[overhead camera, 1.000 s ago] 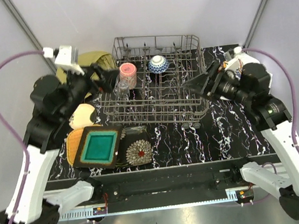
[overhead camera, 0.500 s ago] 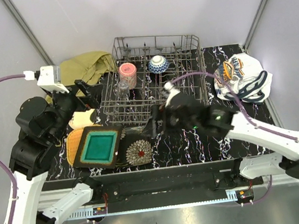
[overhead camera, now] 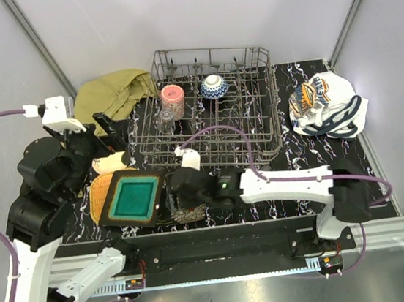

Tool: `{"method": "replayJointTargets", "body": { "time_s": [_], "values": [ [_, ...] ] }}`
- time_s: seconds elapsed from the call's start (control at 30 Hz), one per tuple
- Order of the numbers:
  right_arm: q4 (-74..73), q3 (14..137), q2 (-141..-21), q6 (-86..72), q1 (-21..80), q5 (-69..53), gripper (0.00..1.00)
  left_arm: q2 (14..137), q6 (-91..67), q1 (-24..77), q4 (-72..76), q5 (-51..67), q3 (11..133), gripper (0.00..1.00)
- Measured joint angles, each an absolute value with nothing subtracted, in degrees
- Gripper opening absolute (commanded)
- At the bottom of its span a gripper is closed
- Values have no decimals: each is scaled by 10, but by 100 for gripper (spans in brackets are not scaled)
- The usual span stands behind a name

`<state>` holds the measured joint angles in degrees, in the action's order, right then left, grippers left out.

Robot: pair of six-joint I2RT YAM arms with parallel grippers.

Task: Load the mixed dishes into the dish rack
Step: Grab a plate with the right arm

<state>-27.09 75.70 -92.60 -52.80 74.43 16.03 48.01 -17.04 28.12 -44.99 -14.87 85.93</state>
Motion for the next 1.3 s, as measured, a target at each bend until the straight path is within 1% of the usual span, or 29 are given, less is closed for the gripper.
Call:
{"method": "replayJointTargets", "body": {
  "time_s": [0.13,0.4,0.6,0.87,1.1,1.3],
  "values": [
    [-232,766,-978,-536,759,192,61,475,-172,281,-456,-149,860,99],
    [-155,791,-1065,-531,804,272,58,476,-172,281,-469,-149,870,99],
    [-108,792,-1102,-540,825,321,56,473,-171,281,-472,-149,870,99],
    [-70,792,-1132,-566,825,366,52,470,-169,281,-472,-148,870,99],
    [-31,790,-1167,-605,825,386,51,470,-169,281,-472,-141,870,99],
    [-5,791,-1202,-638,825,396,47,470,-168,281,-472,-135,870,99]
  ]
}}
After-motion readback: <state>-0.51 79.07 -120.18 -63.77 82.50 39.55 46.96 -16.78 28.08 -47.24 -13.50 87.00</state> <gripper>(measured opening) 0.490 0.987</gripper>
